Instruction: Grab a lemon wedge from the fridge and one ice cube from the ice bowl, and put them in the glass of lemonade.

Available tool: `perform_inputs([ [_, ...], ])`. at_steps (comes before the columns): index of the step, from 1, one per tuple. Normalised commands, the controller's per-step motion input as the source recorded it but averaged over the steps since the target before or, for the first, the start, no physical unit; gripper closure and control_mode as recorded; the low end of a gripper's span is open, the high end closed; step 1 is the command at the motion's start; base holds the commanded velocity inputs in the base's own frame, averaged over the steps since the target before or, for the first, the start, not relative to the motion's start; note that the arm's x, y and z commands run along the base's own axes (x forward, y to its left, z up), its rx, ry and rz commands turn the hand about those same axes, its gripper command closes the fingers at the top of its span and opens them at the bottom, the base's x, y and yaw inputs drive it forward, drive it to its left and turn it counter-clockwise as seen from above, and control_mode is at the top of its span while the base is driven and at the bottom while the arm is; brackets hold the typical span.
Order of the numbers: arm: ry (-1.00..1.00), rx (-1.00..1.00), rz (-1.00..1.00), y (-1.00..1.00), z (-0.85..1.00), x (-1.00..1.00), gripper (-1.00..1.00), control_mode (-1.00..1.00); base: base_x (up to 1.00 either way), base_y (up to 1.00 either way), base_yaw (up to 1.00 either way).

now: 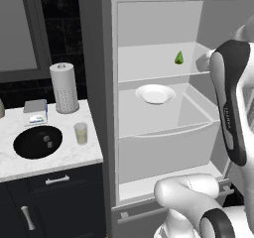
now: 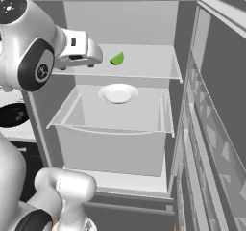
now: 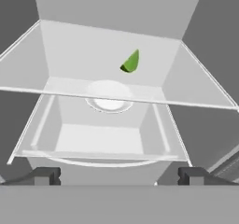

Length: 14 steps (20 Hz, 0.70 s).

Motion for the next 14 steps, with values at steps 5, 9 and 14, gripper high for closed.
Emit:
perform_inputs([
  [5, -0.03, 0.15, -0.11, 0.0, -0.27, 0.84, -1.0, -1.0, 0.0, 0.0, 0.0],
  [9, 0.05, 0.02, -0.1, 0.01, -0.12, 0.78, -1.0, -1.0, 0.0, 0.0, 0.0],
  [14, 0.03, 0.0, -0.02, 0.0, -0.19, 0.72, -1.0, -1.0, 0.0, 0.0, 0.0],
])
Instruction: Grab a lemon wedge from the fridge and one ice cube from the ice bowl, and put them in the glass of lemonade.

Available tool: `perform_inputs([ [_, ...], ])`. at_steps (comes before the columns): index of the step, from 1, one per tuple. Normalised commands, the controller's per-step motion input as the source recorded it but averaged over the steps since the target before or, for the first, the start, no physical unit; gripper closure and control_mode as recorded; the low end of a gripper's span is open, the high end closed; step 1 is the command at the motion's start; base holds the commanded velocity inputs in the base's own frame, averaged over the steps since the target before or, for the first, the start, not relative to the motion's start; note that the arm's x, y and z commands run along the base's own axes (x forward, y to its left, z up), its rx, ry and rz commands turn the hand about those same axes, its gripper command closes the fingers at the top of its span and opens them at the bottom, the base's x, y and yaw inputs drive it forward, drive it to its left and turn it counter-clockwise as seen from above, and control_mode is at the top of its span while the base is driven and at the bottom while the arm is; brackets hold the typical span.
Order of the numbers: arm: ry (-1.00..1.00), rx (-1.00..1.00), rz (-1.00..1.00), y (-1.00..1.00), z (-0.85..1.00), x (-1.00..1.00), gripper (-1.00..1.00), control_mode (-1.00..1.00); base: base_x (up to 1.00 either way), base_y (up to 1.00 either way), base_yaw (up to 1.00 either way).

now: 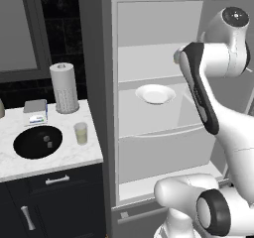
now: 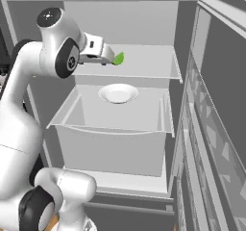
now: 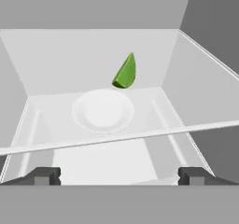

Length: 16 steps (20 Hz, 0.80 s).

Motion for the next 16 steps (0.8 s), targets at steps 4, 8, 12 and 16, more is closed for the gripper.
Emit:
perform_inputs([
  [4, 0.0, 0.0, 0.0, 0.0, -0.28, 0.58, -1.0, -1.0, 0.0, 0.0, 0.0],
  [8, 0.0, 0.0, 0.0, 0.0, -0.24, 0.46, -1.0, -1.0, 0.0, 0.0, 0.0],
  [12, 0.0, 0.01, 0.01, 0.0, -0.03, 0.47, -1.0, -1.0, 0.0, 0.0, 0.0],
  [16, 0.0, 0.04, 0.02, -0.17, 0.04, 0.28, -1.0, -1.0, 0.0, 0.0, 0.0],
])
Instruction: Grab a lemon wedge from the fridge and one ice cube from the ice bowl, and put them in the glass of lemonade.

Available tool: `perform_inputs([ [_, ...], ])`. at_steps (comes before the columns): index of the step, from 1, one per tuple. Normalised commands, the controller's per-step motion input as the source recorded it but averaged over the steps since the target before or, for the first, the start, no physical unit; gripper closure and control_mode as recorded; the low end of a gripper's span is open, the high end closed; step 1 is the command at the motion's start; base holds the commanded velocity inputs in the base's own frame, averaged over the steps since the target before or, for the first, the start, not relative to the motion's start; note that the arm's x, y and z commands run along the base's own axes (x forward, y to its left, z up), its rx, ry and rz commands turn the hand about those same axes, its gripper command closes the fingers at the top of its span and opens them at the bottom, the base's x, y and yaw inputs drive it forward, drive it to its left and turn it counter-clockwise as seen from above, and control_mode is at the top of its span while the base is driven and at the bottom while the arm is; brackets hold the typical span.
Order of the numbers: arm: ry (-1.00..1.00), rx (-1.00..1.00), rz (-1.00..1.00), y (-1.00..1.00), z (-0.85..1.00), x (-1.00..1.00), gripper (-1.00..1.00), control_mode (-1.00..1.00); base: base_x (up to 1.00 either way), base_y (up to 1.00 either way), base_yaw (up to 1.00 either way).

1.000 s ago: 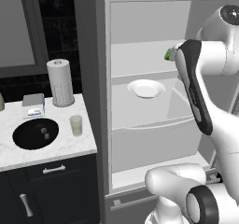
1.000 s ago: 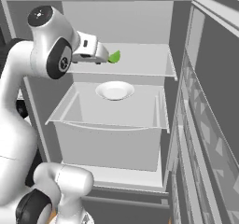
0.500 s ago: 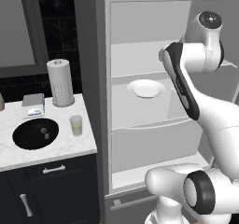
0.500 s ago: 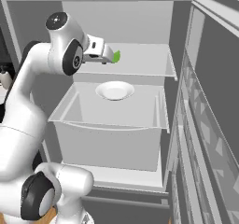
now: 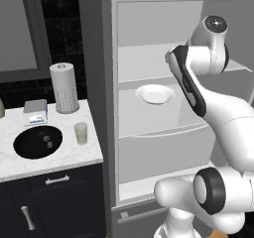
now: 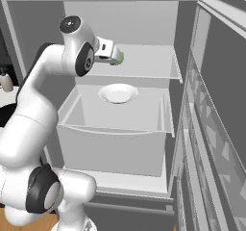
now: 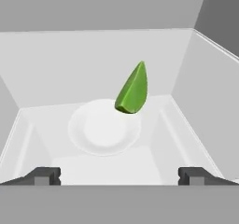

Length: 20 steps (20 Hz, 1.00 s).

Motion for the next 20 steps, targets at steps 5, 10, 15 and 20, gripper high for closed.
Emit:
perform_inputs([
  [5, 0.0, 0.07, 0.0, -0.21, 0.08, 0.35, -1.0, -1.0, 0.0, 0.0, 0.0],
  [10, 0.0, 0.03, 0.0, -0.04, 0.01, 0.61, -1.0, -1.0, 0.0, 0.0, 0.0],
  [15, 0.0, 0.0, 0.0, 0.0, 0.0, 0.75, -1.0, -1.0, 0.0, 0.0, 0.0],
  [20, 0.0, 0.0, 0.0, 0.0, 0.0, 0.52, -1.0, -1.0, 0.0, 0.0, 0.0],
])
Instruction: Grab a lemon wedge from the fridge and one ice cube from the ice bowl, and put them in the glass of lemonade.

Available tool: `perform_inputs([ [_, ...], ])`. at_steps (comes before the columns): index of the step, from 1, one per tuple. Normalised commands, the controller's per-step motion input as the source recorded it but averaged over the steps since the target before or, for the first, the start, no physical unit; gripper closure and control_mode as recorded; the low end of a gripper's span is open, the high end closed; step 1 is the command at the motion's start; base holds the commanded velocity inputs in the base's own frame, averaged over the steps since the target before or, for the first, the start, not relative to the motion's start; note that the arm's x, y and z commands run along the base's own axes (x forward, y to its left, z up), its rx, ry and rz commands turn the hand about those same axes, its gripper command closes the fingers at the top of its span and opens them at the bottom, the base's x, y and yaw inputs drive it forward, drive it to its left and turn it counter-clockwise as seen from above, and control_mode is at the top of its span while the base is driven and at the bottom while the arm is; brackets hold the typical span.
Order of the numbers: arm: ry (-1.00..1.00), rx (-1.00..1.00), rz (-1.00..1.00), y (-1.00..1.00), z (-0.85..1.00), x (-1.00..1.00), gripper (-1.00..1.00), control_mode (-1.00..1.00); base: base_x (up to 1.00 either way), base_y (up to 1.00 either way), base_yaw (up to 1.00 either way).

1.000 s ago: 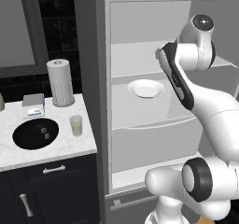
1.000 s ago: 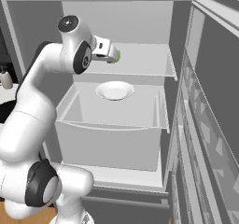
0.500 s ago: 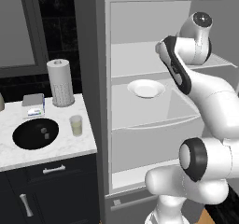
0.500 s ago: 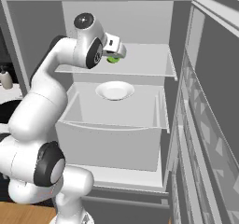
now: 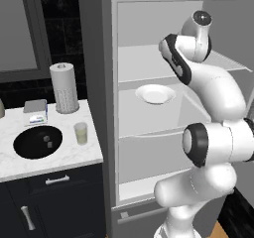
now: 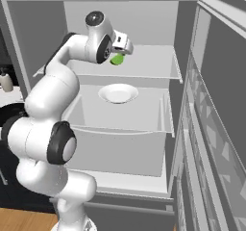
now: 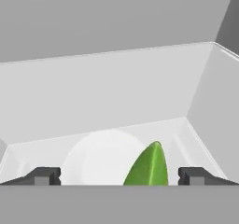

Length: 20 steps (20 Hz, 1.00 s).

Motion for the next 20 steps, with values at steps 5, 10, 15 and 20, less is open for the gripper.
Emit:
perform_inputs([
  [5, 0.02, 0.0, 0.0, -0.13, -0.17, 0.35, -1.0, -1.0, 0.0, 0.0, 0.0],
  [10, 0.0, 0.0, -0.04, -0.21, -0.14, 0.24, -1.0, -1.0, 0.0, 0.0, 0.0],
  [15, 0.0, 0.0, -0.11, -0.04, 0.0, 0.3, -1.0, -1.0, 0.0, 0.0, 0.0],
  [20, 0.05, 0.0, -0.1, 0.0, 0.0, 0.37, -1.0, -1.0, 0.0, 0.0, 0.0],
])
